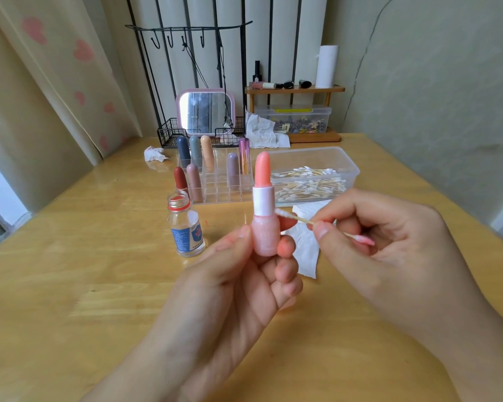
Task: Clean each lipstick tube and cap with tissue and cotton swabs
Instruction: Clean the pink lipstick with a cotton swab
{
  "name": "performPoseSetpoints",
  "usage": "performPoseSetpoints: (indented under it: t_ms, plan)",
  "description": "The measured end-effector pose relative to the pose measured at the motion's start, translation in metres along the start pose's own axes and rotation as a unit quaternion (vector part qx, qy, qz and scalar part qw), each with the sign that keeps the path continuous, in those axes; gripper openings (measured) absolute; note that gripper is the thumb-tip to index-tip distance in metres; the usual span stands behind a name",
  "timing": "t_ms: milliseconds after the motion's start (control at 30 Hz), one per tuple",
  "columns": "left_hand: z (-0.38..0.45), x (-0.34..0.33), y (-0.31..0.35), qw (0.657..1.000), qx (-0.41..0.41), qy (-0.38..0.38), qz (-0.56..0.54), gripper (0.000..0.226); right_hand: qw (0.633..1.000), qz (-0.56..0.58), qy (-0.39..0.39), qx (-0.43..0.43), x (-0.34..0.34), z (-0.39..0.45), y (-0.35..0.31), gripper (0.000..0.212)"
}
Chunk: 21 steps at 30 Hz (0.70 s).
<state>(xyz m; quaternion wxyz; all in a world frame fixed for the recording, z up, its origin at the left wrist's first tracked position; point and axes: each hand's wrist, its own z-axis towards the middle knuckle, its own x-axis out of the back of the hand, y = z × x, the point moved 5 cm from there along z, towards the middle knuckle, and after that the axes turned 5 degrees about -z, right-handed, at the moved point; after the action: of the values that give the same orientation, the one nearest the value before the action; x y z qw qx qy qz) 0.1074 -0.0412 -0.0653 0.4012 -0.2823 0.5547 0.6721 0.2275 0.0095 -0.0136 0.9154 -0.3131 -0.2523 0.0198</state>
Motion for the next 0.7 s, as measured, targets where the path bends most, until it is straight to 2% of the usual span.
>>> performPoseSetpoints:
  t_ms: [100,200,267,333,500,700]
  plan:
    - [-0.001,0.000,-0.001,1.000,0.010,0.005,0.013,0.032,1.000,-0.020,-0.002,0.005,-0.002,0.000,-0.001,0.013]
    - [-0.003,-0.006,0.000,0.993,-0.044,0.027,0.111,0.003,1.000,-0.025,-0.001,0.005,-0.003,-0.001,-0.002,0.013]
    - [-0.006,-0.004,0.001,0.988,-0.058,0.076,0.125,0.013,1.000,-0.025,-0.001,0.005,-0.003,-0.001,-0.002,0.013]
    - [-0.007,-0.004,0.002,0.984,-0.065,0.096,0.132,0.003,1.000,-0.022,0.001,0.003,-0.002,-0.001,-0.002,0.013]
    - [-0.006,0.002,0.007,0.986,-0.073,0.064,0.138,0.027,1.000,-0.014,0.007,0.005,0.000,0.000,-0.003,0.012]
    - [-0.002,0.006,0.004,0.990,-0.061,0.034,0.123,0.031,1.000,-0.022,0.010,0.004,0.005,0.002,-0.001,0.015]
